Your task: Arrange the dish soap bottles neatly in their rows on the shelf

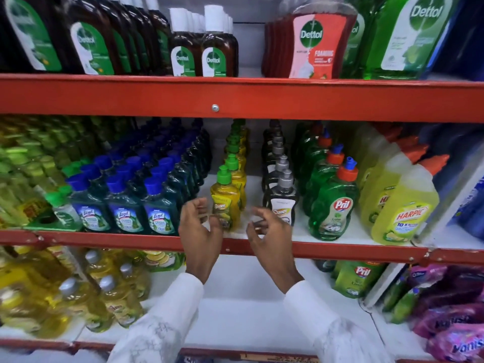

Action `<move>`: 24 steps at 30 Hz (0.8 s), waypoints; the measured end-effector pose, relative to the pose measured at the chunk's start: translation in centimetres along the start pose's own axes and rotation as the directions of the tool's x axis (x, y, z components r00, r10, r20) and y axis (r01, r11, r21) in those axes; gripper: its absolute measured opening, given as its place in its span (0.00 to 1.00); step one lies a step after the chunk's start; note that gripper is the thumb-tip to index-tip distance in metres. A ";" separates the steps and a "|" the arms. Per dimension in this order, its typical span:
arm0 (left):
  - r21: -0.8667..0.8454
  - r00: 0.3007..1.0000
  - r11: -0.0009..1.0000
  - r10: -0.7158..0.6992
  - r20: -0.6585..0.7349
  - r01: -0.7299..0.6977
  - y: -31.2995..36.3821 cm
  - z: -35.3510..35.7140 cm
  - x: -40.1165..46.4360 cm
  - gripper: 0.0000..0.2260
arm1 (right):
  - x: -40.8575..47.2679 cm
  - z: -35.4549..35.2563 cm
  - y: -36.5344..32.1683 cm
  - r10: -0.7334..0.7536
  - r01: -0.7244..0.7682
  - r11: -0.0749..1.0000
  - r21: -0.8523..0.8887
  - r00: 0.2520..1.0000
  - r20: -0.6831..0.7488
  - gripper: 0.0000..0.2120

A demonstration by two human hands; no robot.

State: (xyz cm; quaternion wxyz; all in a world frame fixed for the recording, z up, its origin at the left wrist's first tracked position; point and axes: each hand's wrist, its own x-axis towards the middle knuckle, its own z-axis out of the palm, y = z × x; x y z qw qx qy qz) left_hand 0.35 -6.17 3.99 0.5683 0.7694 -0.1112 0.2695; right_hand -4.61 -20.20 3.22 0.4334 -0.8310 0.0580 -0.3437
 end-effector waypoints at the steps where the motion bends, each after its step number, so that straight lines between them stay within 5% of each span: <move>1: 0.050 0.997 0.998 -0.032 0.074 0.028 -0.5 -0.1 0.7 0.16 | 0.4 0.8 -0.1 -0.003 0.005 0.999 -0.037 0.998 0.057 0.16; 6: 0.161 0.921 0.987 -0.051 0.386 -0.013 -1.6 -0.2 2.7 0.17 | 2.0 2.5 -0.7 0.012 0.007 0.994 -0.107 0.985 0.174 0.11; 24: 0.042 0.919 0.999 -0.038 0.392 0.023 -1.4 -0.8 2.5 0.19 | 1.5 2.7 -0.7 0.082 -0.078 0.996 -0.052 0.993 0.080 0.15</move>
